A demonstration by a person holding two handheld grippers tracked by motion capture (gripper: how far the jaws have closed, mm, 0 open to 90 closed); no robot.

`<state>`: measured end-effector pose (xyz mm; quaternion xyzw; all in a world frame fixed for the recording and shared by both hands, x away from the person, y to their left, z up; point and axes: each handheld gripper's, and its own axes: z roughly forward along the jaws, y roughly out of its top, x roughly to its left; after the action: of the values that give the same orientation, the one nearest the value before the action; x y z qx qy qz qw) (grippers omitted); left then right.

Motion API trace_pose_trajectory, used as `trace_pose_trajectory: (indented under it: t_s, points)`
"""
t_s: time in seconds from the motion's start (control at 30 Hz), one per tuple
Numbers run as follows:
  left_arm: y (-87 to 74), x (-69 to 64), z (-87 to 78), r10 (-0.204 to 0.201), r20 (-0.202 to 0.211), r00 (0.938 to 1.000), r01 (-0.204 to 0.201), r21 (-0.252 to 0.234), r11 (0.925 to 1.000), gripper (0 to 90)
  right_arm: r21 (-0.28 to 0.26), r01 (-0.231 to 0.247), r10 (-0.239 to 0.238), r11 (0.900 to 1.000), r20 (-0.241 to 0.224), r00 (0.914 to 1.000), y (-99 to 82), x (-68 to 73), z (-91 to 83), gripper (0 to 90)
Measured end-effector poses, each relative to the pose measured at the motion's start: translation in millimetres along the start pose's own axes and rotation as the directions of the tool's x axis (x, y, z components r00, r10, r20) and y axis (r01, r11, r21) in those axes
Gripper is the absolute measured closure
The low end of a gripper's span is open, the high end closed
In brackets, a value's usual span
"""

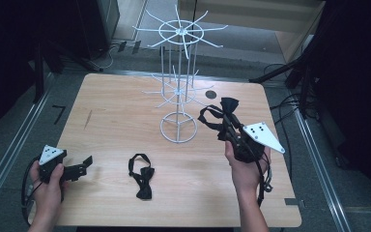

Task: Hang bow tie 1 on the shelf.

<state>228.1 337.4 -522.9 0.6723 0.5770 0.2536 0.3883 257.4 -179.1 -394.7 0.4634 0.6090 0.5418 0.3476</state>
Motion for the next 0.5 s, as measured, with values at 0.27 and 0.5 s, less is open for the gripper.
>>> trace_pose_trajectory:
  t_s: [0.27, 0.5]
  points:
    - [0.0, 0.0, 0.0, -0.001, 0.0, 1.0, 0.001, 0.0, 1.0, 0.0, -0.013, 0.003, -0.003, 0.9999, 0.006, 1.0, 7.0, 0.4, 6.5, 76.1]
    - [0.0, 0.0, 0.1, -0.001, 0.0, 1.0, 0.001, 0.0, 1.0, 0.0, -0.008, 0.0, 0.0, 1.0, 0.011, 0.9999, 9.0, -0.2, 14.6, 76.1]
